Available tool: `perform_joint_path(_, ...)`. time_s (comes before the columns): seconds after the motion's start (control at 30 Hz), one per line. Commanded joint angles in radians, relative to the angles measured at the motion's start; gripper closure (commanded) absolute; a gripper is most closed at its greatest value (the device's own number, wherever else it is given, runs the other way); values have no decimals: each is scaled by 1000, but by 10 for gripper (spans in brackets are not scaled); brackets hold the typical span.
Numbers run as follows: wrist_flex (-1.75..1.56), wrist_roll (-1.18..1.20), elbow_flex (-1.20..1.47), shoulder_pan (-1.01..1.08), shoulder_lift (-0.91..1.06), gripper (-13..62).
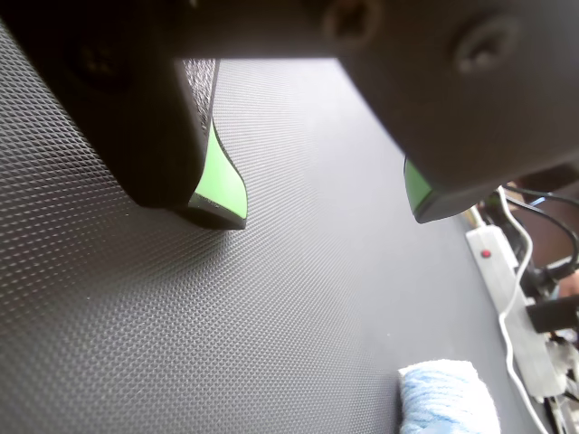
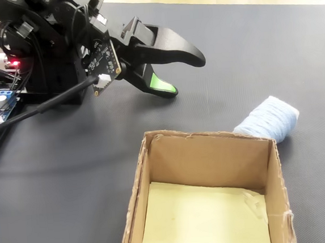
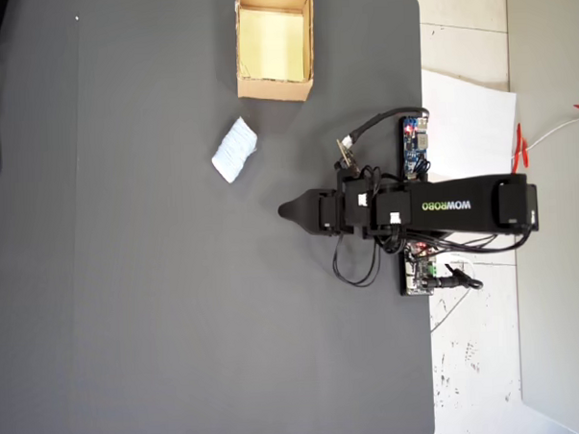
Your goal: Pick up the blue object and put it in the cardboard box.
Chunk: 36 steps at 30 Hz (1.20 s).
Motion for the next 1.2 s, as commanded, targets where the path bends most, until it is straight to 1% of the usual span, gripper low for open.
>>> perform_joint_path(0.0,87,32,37,0,81,148)
perform_joint_path(0.63,83,29,37,-6,81,148)
perform_joint_path(0.73,38,28,35,-35,67,148)
perform_joint_path(1.17,-144,-160,23,-43,77,150)
